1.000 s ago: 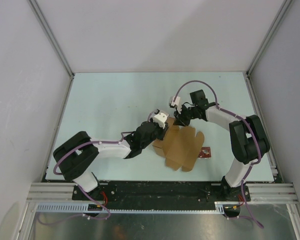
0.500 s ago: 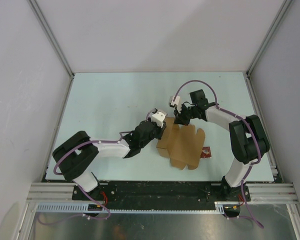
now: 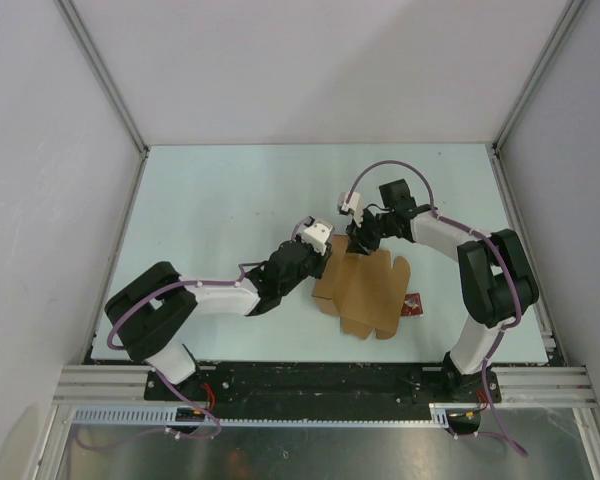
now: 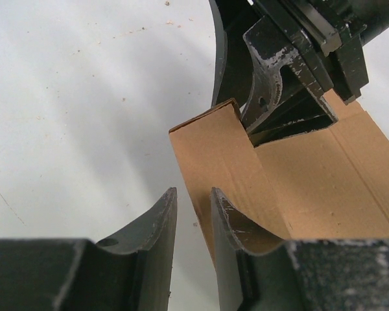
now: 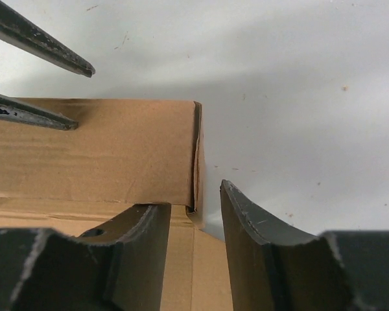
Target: Fold the paper box
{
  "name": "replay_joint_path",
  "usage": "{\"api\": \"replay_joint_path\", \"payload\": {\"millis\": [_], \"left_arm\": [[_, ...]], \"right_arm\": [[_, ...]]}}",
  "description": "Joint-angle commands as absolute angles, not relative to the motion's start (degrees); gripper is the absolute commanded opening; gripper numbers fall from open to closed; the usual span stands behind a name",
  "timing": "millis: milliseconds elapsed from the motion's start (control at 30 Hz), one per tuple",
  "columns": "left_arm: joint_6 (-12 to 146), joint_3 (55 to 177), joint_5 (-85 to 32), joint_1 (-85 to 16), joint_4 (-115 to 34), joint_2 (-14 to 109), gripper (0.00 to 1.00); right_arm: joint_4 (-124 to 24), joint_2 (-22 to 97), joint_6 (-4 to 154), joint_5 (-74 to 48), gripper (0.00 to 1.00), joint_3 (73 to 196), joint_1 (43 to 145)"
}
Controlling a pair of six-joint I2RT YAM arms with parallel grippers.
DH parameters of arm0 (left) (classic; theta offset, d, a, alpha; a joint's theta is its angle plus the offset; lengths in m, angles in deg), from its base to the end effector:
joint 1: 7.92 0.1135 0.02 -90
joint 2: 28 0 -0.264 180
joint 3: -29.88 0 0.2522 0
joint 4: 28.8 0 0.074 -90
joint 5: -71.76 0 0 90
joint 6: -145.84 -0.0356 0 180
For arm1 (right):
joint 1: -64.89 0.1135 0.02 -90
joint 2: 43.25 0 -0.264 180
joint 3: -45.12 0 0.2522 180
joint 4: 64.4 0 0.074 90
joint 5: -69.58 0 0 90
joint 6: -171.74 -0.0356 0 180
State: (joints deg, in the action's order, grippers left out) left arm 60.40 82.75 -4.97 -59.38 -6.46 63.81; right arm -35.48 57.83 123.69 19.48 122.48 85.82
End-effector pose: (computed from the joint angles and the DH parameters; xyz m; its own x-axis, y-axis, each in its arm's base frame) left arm 0.2111 -0.2519 0.1878 -0.2271 0.1609 -0.9605 0.6081 0.7938 -0.0108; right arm 0.3310 0.1510 0.1906 -0.1259 -0.5972 -0.7921 -0.9705 0.2397 -0.0265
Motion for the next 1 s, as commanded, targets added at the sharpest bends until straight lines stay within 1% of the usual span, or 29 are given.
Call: {"api": "replay_joint_path", "payload": {"millis": [0,100,200,233,333,367,400,433,500,533,600,633,700,733,800,833,967], "left_arm": [[60.1,83.9,-5.4,-59.1,-6.9,62.9,0.33],[60.2,83.9,-5.2,-59.1,-6.9,63.1,0.32],[60.3,83.9,-5.4,-59.1,-6.9,62.9,0.32],[60.3,83.8,-5.4,-59.1,-6.9,62.9,0.32],[60.3,83.6,-5.2,-59.1,-6.9,62.4,0.32],[60.2,83.5,-5.1,-59.1,-7.0,62.4,0.32],[60.2,83.4,-5.1,-59.1,-7.0,62.2,0.32],[60.1,83.4,-5.1,-59.1,-7.0,61.9,0.32],[60.1,83.3,-5.0,-59.1,-7.1,61.6,0.32],[60.0,83.3,-5.0,-59.1,-7.2,61.6,0.32],[59.7,83.5,-4.8,-59.1,-7.6,61.2,0.32],[59.6,83.5,-4.7,-59.1,-7.7,61.1,0.32],[59.3,84.1,-4.7,-59.1,-8.2,60.9,0.33],[59.2,84.2,-4.6,-59.1,-8.4,60.9,0.33],[58.8,85.0,-4.4,-59.1,-9.2,60.9,0.33],[58.7,85.4,-4.5,-59.1,-9.3,60.9,0.33],[58.0,87.8,-5.1,-59.1,-10.5,61.4,0.33]], "right_arm": [[-35.8,58.5,122.9,20.5,0.41,124.5,85.6],[-36.6,58.6,122.0,20.6,0.41,124.5,85.7],[-37.2,58.8,121.4,19.7,0.28,124.5,86.0],[-37.3,58.9,121.2,19.6,0.17,124.5,86.0],[-37.5,58.9,120.9,19.6,0.05,124.5,86.2],[-37.4,58.9,120.9,19.6,0.05,124.5,86.2],[-37.3,58.9,120.9,19.7,0.08,124.5,86.2],[-37.2,58.8,120.8,19.7,0.18,124.5,86.2],[-36.8,58.6,120.8,19.8,0.33,124.5,86.2],[-36.5,58.5,121.1,19.6,0.45,124.5,86.0],[-35.6,57.7,121.2,19.6,0.49,124.5,85.1],[-35.3,57.3,121.2,20.0,0.53,124.5,84.6],[-34.3,56.1,121.2,21.2,0.56,124.5,83.4],[-33.9,55.6,121.5,21.5,0.60,124.5,82.4],[-32.1,54.5,122.6,21.8,0.63,124.5,81.6],[-31.3,54.1,123.1,21.9,0.66,124.5,80.9],[-27.3,52.4,125.5,22.8,0.70,124.5,78.7]]}}
